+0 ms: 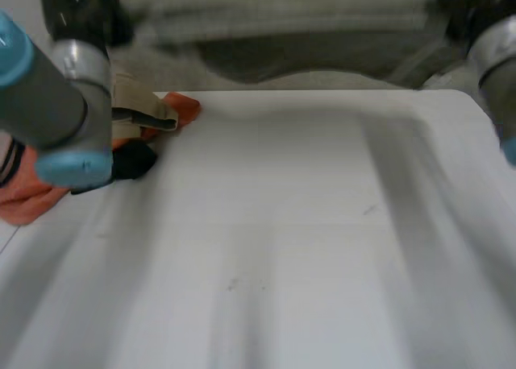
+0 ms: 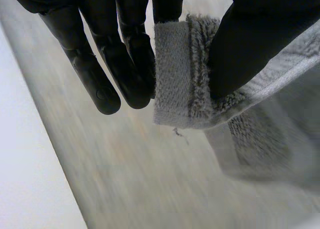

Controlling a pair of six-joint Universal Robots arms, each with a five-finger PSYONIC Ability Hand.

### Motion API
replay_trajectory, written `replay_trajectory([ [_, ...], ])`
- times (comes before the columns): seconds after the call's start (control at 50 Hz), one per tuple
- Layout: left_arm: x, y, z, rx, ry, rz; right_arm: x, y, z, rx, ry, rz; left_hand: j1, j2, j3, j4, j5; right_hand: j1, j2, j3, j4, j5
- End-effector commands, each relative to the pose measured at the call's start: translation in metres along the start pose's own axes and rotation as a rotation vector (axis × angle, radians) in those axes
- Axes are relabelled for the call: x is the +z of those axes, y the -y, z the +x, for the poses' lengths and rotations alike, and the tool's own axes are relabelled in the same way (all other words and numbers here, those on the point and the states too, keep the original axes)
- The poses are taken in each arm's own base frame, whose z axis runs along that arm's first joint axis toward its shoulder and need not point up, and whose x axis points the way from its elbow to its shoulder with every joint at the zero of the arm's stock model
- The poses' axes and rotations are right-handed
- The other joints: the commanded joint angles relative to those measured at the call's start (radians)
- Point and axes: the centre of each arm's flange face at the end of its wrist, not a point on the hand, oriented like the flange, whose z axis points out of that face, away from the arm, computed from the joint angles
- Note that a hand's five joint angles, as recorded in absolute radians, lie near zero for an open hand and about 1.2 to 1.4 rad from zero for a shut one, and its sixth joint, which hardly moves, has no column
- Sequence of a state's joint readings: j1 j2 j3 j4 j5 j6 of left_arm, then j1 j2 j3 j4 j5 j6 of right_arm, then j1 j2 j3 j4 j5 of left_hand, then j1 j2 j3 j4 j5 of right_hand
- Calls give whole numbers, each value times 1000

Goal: Fold the laundry.

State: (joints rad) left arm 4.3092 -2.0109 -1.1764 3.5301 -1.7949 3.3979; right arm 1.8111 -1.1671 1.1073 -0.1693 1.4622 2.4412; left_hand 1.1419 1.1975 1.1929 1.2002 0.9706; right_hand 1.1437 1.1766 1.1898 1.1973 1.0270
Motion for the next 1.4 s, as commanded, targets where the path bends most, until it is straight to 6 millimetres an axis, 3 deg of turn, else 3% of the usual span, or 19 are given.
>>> replay_trajectory([
  [0.02,-57,-82,12,81,-100,-330,-49,-67,-69,41,289,-265,254,199,203,196,251,253,220,206,199,195],
  [0.08,-78,-121,17,117,-129,-458,-67,-99,-102,29,380,-342,254,199,203,196,251,253,220,206,199,195],
  [0.14,-91,-141,19,154,-153,-532,-80,-113,-116,-8,420,-379,254,199,203,196,251,253,220,206,199,195],
  [0.2,-97,-144,18,171,-168,-563,-86,-118,-119,-10,430,-390,254,199,203,196,251,253,220,206,199,195],
  [0.28,-107,-136,14,185,-181,-589,-95,-123,-124,9,432,-405,-662,-718,-713,-720,-665,253,220,206,199,195],
  [0.36,-108,-111,10,183,-183,-533,-98,-126,-124,28,431,-423,-831,-887,-882,-890,-835,253,220,206,199,195],
  [0.4,-106,-98,5,178,-197,-484,-101,-127,-125,35,435,-432,-826,-881,-877,-884,-829,253,220,206,199,195],
  [0.46,-113,-93,1,205,-280,-462,-104,-126,-125,60,432,-439,-782,-837,-833,-840,-785,253,220,206,199,195],
  [0.6,-151,-113,-10,431,-570,-468,-107,-124,-125,92,428,-447,-506,-562,-558,-565,-510,253,220,206,199,195],
  [0.74,-176,-130,-19,505,-631,-538,-108,-125,-125,95,428,-451,-476,-532,-527,-535,-479,253,220,206,199,195],
  [1.0,-157,-149,-14,436,-592,-505,-114,-127,-128,97,444,-462,-467,-523,-519,-526,-471,253,220,206,199,195],
  [1.28,-153,-168,-9,428,-609,-540,-116,-127,-130,98,451,-464,-462,-517,-513,-520,-465,253,220,206,199,195],
  [1.4,-139,-173,-7,431,-599,-513,-117,-126,-131,97,454,-462,-212,-268,-263,-271,-215,253,220,206,199,195],
])
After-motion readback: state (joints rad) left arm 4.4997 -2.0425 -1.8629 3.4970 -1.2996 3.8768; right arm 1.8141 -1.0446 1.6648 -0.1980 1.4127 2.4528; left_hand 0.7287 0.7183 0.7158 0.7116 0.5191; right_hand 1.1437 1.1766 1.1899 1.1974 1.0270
